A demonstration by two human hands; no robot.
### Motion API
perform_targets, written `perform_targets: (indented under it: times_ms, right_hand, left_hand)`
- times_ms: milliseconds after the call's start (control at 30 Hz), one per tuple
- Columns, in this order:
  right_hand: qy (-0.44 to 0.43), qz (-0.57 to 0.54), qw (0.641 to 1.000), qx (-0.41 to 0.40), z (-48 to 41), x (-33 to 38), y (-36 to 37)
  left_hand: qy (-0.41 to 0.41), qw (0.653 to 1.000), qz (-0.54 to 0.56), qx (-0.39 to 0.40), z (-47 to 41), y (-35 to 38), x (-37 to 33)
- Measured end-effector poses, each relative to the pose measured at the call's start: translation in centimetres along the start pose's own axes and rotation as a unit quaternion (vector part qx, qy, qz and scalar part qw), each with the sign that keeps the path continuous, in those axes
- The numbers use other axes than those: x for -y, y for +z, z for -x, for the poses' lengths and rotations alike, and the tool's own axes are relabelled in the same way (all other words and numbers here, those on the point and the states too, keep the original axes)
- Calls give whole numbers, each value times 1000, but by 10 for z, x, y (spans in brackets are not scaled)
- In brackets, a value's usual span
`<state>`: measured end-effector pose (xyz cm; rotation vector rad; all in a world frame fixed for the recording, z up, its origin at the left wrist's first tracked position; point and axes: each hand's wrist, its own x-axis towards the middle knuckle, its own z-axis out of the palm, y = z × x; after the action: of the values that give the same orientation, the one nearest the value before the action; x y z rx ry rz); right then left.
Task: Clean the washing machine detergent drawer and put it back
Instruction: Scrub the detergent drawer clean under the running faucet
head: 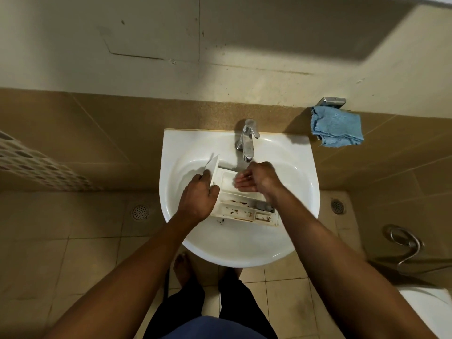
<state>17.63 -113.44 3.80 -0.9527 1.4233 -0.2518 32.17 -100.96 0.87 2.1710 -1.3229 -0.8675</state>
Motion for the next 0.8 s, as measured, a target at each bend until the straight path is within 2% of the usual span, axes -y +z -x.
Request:
perform_targets:
  times_ms: [100, 200, 267, 333, 433, 500, 600, 667, 733, 800]
  right_hand:
    - [-141, 117, 981, 66, 8, -22, 26]
    - [-244, 331, 903, 126, 20, -39, 10]
    - [-260, 447, 844, 142, 22, -48, -15]
    - [-273, 519, 801, 125, 17, -55, -41]
    - [-213, 623, 750, 63, 15, -52, -60]
    - [-207, 635, 743, 39, 19, -48, -53]
    - [-260, 622, 739, -10, 28, -37, -16]
    - [-298, 587, 753, -11, 35, -37, 17]
    - [-305, 544, 782, 9, 40, -45, 36]
    - [-310, 535, 786, -1, 44, -52, 34]
  left_hand:
    - [-1, 1000, 3, -5, -2, 0, 3]
    - [0, 1000, 9, -13, -3, 0, 6]
    - [6, 1000, 9, -12, -2, 1, 5]
    - [13, 1000, 5, -6, -2, 3, 2]
    - [18, 1000, 2, -4, 0, 6, 0]
    - [20, 1000, -1, -2, 0, 6, -1]
    - [17, 1000, -2, -9, -1, 4, 2]
    - [16, 1000, 2, -14, -4, 5, 7]
    - [17, 1000, 10, -15, -6, 6, 11]
    - [19, 1000, 15, -16, -8, 6, 15]
